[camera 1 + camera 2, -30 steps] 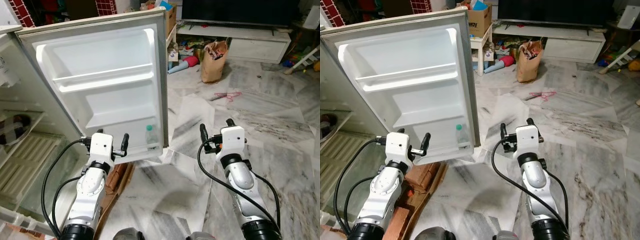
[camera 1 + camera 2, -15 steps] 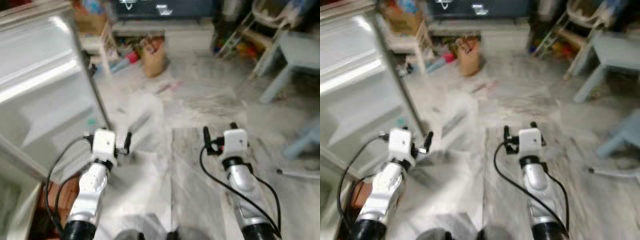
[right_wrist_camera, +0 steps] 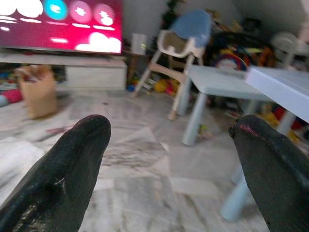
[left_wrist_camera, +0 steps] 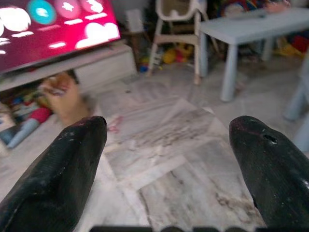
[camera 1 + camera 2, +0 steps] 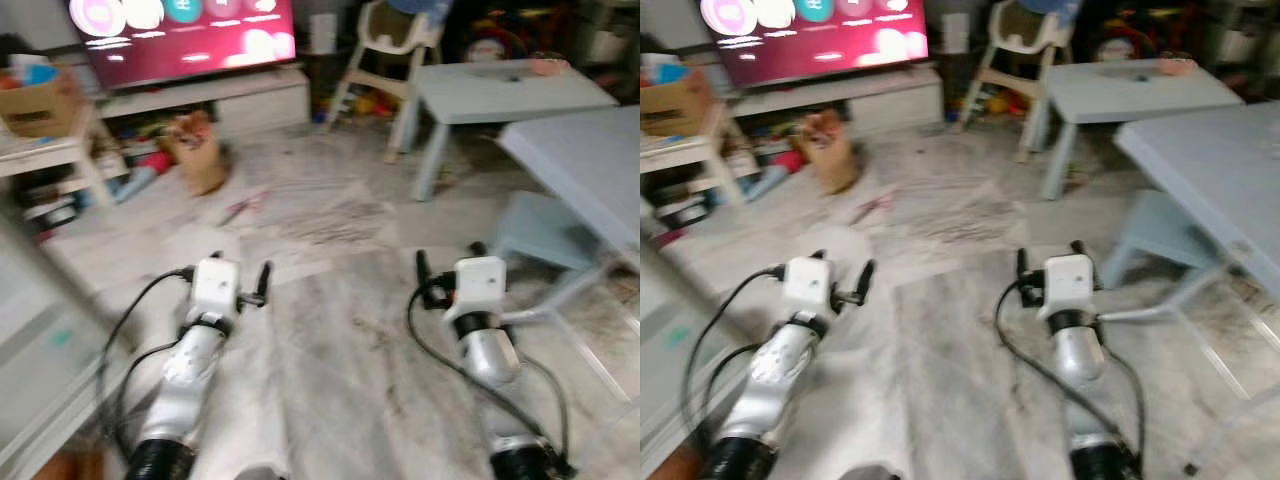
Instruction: Restocking fridge
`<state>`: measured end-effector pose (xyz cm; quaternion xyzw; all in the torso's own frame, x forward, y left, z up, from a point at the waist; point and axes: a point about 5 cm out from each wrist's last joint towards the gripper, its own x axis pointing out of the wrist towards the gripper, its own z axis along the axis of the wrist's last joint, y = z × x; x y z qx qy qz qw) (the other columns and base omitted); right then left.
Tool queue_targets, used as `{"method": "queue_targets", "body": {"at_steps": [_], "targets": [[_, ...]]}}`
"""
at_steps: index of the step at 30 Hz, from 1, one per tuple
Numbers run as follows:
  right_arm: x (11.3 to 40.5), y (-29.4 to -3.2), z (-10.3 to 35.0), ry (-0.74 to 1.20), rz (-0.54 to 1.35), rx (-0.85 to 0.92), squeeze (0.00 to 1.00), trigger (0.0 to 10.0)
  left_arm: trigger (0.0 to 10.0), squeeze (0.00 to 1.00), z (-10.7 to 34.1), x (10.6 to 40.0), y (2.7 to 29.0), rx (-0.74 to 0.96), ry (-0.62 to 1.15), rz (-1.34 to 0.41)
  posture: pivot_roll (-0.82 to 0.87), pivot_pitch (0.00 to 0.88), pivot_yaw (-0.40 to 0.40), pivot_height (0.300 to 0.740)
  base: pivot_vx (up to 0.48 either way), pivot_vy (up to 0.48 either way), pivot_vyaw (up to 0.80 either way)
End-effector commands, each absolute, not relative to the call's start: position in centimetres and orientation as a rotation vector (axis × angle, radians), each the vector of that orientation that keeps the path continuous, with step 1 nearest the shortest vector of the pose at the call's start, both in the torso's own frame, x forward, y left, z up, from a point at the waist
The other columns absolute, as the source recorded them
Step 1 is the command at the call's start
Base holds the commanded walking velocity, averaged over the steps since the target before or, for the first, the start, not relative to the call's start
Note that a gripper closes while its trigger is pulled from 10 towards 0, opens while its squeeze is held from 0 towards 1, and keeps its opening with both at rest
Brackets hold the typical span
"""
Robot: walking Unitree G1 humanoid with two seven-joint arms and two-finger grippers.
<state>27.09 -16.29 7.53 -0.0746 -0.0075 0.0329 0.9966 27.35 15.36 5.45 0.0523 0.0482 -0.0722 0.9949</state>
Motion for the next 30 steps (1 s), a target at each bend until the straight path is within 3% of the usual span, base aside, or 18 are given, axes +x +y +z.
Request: {"method": "queue_targets", "body": {"at_steps": [1, 11, 30], "targets": [[27.27, -17.07, 7.99, -0.030, 0.040, -0.160, 0.00, 10.0, 10.0, 0.00, 6.10, 27.81, 14.32, 0.094, 0.066, -0.174, -0.09, 0.000, 0.058, 0.740, 0.480, 0.000, -0.80], [27.21, -16.94, 8.05, -0.035, 0.036, -0.159, 0.00, 10.0, 10.0, 0.00, 6.07, 27.88, 13.79, 0.080, 0.062, -0.197, -0.10, 0.000, 0.060, 0.740, 0.368, 0.000, -0.80], [27.41, -17.12, 8.64, -0.059, 0.020, -0.163, 0.00, 10.0, 10.0, 0.00, 6.55, 28.01, 13.42, 0.058, 0.026, -0.223, -0.10, 0.000, 0.061, 0.740, 0.000, 0.000, -0.80]]}}
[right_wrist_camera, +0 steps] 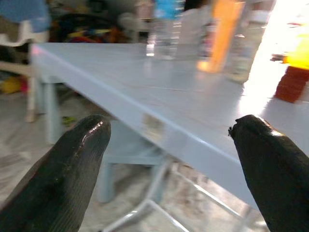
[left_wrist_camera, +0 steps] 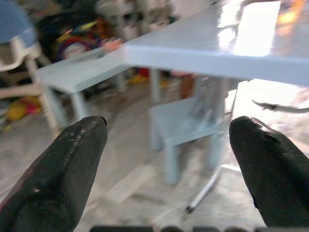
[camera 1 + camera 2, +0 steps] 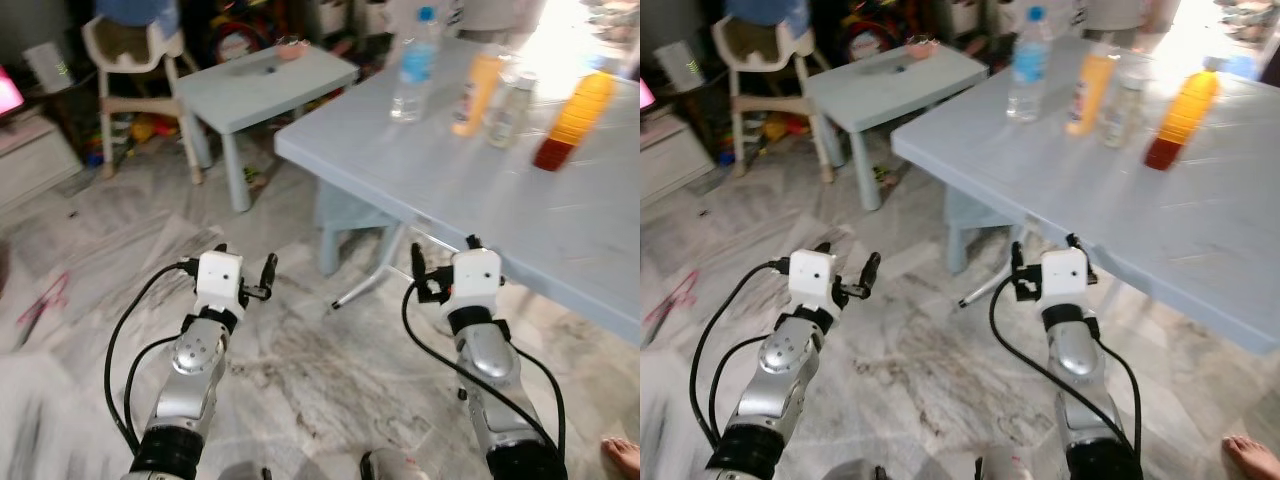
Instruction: Restocking fridge
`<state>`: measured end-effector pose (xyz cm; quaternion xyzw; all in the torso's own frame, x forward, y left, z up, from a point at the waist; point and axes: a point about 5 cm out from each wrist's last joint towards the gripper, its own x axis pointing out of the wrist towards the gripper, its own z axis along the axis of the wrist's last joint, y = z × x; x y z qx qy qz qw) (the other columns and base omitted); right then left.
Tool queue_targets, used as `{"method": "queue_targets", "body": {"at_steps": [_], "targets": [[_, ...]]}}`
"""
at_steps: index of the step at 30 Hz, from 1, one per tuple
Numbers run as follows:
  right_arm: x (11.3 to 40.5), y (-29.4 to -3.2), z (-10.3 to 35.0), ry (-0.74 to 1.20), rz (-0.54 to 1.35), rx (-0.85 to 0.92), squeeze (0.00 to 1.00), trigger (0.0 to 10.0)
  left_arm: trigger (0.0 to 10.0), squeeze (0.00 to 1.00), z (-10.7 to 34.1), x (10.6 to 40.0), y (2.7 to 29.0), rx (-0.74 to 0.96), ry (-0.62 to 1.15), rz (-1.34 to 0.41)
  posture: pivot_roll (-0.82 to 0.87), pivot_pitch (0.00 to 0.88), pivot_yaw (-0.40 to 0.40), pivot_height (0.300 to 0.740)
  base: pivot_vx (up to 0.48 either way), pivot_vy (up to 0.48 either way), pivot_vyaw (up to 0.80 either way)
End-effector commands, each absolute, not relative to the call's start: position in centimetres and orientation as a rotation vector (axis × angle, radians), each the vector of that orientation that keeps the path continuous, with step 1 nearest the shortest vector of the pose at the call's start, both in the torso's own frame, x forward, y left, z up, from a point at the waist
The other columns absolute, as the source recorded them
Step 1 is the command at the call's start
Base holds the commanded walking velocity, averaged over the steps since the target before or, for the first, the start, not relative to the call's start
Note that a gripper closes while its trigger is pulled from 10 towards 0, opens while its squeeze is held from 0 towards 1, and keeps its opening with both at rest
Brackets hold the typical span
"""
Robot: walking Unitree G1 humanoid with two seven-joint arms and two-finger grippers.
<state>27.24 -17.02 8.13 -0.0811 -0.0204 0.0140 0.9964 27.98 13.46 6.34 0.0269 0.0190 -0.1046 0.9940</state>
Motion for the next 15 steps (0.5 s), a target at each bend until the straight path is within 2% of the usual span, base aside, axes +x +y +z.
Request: {"method": "queue_targets", "body": {"at_steps": [1, 8, 15], "targets": [[27.4, -17.1, 8.7, -0.063, 0.018, -0.163, 0.00, 10.0, 10.0, 0.00, 6.6, 28.0, 13.4, 0.056, 0.024, -0.223, -0.10, 0.000, 0.061, 0.740, 0.000, 0.000, -0.80], [27.6, -17.3, 10.0, -0.117, 0.008, -0.145, 0.00, 10.0, 10.0, 0.00, 6.8, 28.3, 13.6, 0.053, 0.013, -0.220, -0.11, 0.000, 0.064, 0.740, 0.268, 0.000, -0.72], [27.7, -17.2, 10.7, -0.139, 0.002, -0.141, 0.00, 10.0, 10.0, 0.00, 7.1, 28.5, 13.6, 0.046, 0.004, -0.218, -0.11, 0.000, 0.070, 0.740, 0.389, 0.035, 0.00]]}}
